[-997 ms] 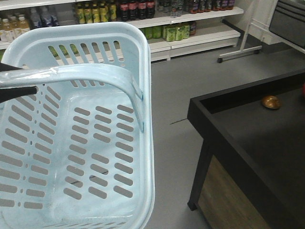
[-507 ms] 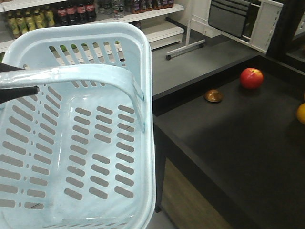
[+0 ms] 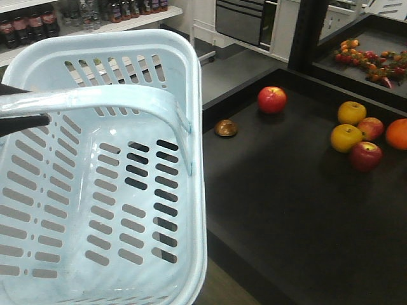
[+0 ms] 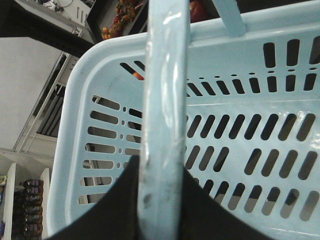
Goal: Pick three apples into basket with both arms
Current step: 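Turn the base toward the table with apples and oranges, basket held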
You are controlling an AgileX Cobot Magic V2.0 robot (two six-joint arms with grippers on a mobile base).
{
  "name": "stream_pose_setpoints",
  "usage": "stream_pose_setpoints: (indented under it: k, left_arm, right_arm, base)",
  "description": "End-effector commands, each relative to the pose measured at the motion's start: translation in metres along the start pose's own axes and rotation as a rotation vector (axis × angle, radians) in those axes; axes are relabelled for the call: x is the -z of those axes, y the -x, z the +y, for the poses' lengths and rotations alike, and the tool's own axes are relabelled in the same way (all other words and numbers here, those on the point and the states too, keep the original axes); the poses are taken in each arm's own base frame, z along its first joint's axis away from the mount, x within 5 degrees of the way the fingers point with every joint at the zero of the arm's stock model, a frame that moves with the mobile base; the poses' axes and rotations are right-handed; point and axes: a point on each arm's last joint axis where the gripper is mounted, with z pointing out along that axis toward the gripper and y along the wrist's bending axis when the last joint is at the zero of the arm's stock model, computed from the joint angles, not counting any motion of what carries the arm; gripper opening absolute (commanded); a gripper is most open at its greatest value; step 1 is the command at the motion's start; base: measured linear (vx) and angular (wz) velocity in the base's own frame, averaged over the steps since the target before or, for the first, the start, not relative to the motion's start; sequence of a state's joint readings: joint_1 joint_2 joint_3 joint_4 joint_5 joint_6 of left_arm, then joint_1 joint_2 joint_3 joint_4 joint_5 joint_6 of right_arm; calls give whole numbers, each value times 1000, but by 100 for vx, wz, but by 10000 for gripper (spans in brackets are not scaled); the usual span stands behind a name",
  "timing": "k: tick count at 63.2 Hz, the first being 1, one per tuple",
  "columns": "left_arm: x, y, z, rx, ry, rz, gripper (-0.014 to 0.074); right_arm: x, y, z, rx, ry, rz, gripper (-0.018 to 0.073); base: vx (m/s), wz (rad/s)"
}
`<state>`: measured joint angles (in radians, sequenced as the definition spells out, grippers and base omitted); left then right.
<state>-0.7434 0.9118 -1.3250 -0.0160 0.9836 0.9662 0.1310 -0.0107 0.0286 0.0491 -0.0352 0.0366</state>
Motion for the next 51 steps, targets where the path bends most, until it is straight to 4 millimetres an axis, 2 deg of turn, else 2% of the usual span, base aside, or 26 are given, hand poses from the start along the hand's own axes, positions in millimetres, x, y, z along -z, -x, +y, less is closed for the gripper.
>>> stream_pose_setpoints:
  k: [1, 51]
  left_arm:
    - [12, 10, 12, 16, 114, -93, -6]
    - [12, 10, 13, 16, 116, -94, -7]
  right_arm:
    - [1, 3, 0, 3, 2, -72, -9]
    - [1, 3, 0, 3, 2, -72, -9]
  base:
    - [7, -38]
    - [5, -40]
